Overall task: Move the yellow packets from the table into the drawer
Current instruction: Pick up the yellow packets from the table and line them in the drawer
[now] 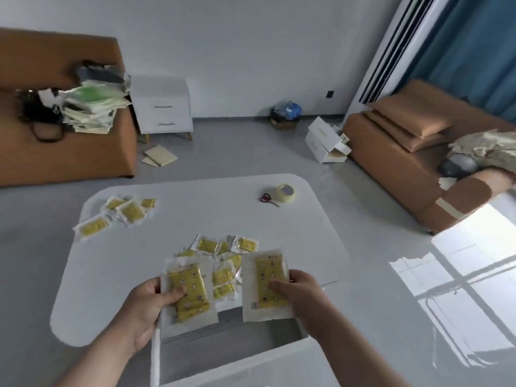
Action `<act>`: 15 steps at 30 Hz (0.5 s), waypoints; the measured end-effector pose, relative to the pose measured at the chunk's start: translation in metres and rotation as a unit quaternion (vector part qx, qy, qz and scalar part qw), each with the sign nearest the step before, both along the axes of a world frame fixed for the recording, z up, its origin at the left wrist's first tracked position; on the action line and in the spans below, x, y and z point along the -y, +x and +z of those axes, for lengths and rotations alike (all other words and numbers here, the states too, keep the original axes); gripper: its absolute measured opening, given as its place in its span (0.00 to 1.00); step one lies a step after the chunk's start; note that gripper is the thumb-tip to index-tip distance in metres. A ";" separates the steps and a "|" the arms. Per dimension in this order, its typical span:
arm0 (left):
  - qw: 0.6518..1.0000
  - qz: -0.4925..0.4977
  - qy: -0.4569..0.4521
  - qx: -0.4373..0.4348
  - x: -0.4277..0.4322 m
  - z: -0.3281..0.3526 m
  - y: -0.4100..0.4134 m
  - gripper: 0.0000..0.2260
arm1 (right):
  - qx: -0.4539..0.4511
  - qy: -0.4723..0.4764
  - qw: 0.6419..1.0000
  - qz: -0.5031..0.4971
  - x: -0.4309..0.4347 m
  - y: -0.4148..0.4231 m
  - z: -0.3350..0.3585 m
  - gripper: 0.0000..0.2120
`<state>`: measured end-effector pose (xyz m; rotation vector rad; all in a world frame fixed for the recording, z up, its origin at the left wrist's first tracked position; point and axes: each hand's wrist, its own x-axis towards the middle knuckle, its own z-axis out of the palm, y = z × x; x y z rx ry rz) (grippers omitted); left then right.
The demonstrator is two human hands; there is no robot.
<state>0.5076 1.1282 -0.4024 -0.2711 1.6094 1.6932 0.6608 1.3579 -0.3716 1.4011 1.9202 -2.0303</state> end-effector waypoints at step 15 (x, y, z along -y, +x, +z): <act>0.992 0.096 -0.082 -0.025 -0.017 -0.196 -0.012 0.08 | 0.051 -0.058 0.983 0.169 -0.018 -0.075 -0.230 0.05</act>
